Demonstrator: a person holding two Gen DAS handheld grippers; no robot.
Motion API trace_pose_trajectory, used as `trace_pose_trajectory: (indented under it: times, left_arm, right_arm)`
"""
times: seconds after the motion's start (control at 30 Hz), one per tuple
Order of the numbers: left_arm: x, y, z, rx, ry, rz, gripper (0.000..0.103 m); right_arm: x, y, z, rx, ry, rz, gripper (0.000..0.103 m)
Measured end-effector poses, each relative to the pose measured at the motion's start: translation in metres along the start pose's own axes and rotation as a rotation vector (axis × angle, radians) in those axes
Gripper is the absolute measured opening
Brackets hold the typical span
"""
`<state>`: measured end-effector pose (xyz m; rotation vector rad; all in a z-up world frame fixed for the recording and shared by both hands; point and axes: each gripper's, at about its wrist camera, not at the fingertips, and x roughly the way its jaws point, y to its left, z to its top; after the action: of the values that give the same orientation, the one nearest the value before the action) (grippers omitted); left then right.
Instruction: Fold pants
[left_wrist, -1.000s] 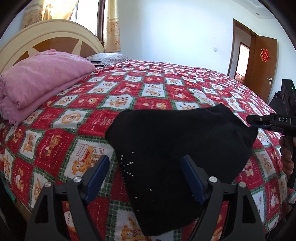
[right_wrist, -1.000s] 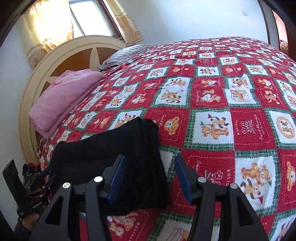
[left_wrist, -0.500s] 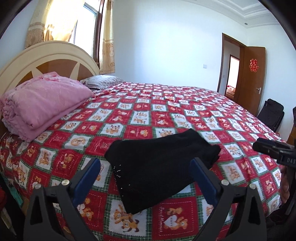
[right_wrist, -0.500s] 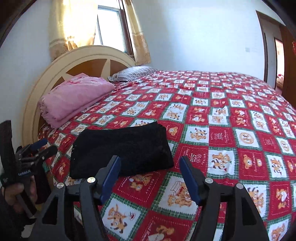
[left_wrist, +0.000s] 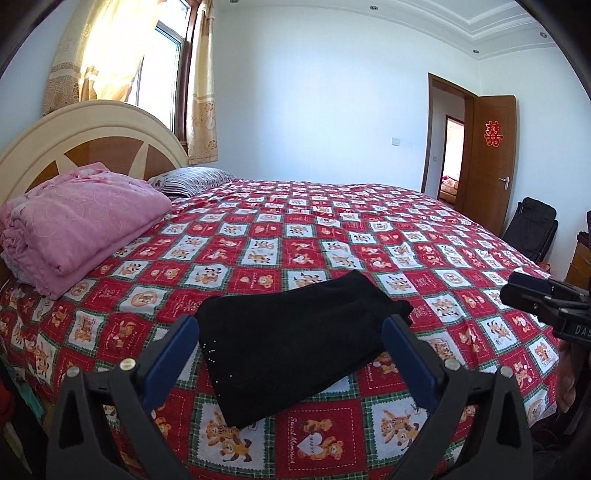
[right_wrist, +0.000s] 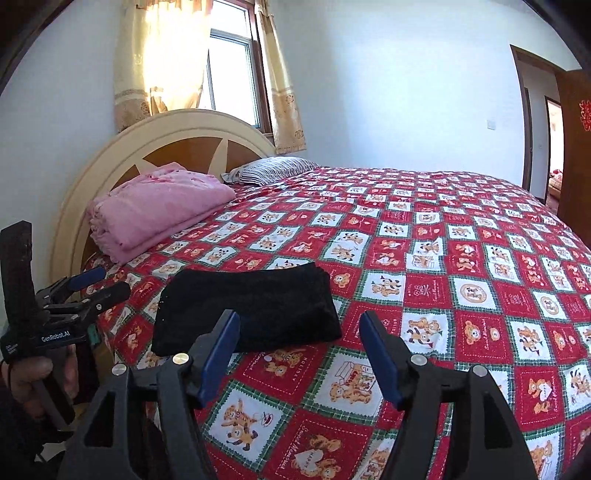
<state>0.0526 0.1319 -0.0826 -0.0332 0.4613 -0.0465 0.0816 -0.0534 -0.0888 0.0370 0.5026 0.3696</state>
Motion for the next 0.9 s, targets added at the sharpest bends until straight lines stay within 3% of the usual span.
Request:
trace_pose_trajectory:
  times: [0.9]
  left_arm:
    - [-0.012,0.002,0.005,-0.007,-0.026,0.017,0.103]
  right_arm:
    - [-0.018,0.018,0.008,-0.067,-0.057,-0.009,0.071]
